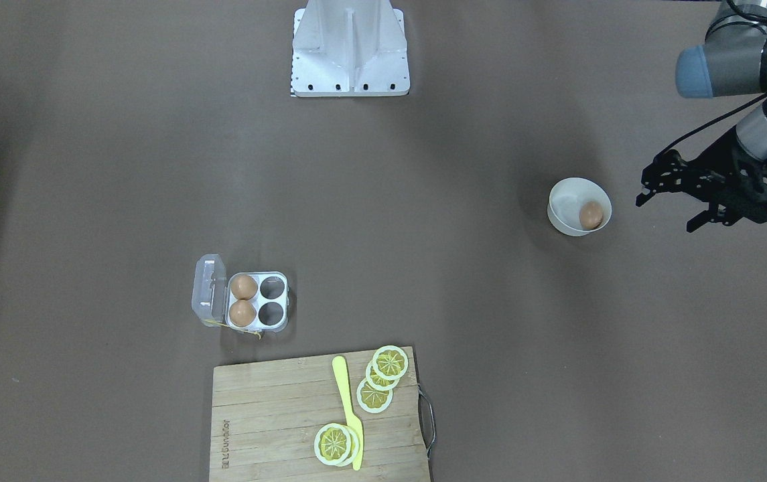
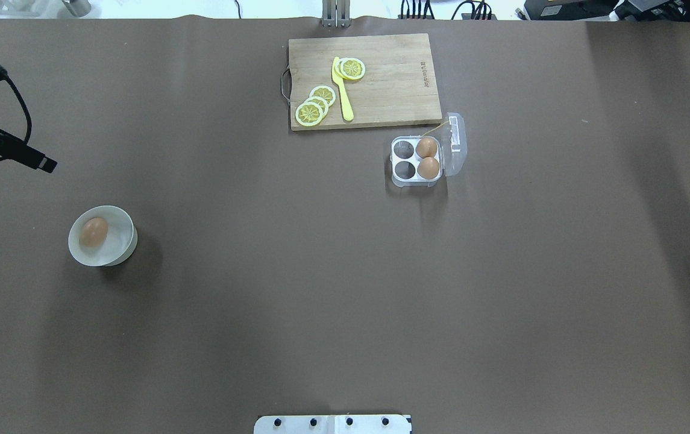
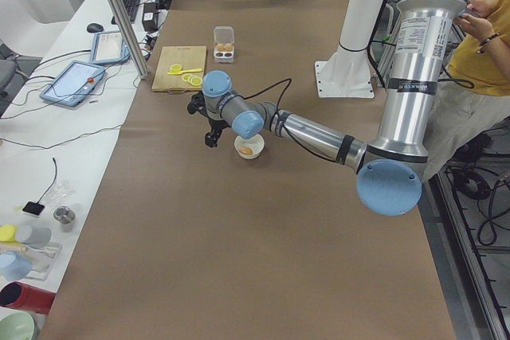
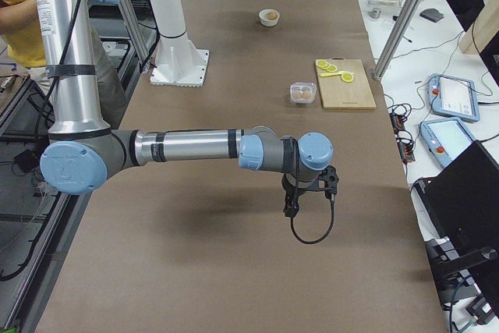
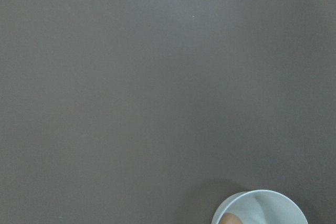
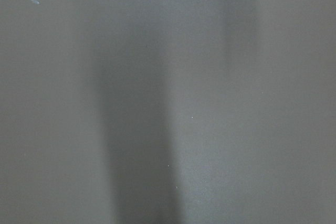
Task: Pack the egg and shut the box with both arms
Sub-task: 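Move the left gripper over the white bowl and lower toward the egg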
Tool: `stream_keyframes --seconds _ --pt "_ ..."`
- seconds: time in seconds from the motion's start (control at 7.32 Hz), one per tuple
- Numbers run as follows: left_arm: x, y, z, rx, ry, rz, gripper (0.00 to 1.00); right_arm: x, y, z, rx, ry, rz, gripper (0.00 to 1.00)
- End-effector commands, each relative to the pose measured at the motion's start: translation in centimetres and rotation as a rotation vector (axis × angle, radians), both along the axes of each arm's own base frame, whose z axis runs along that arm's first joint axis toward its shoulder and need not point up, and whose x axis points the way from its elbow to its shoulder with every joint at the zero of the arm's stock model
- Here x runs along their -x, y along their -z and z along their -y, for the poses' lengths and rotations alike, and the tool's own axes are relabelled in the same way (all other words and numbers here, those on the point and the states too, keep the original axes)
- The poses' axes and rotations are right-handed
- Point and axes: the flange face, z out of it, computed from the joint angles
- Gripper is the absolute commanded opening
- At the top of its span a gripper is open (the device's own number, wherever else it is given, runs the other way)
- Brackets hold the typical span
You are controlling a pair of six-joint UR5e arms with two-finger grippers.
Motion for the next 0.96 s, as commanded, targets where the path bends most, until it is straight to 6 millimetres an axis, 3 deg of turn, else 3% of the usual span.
stream_keyframes --seconds 0.0,0.55,0.82 --pt "-3.4 0.0 -1.2 0.02 -0.025 0.017 0.88 0.0 0.0 0.0 -0.002 0.002 -0.001 1.0" --pt "-8.1 -0.4 -3.0 0.065 -0.021 0.06 0.85 0.1 -0.1 0.0 0.001 0.002 -0.001 1.0" --pt "-9.5 -0.9 -3.6 0.069 -0.023 0.082 0.85 0.3 -0.1 0.0 0.001 0.005 -0.001 1.0"
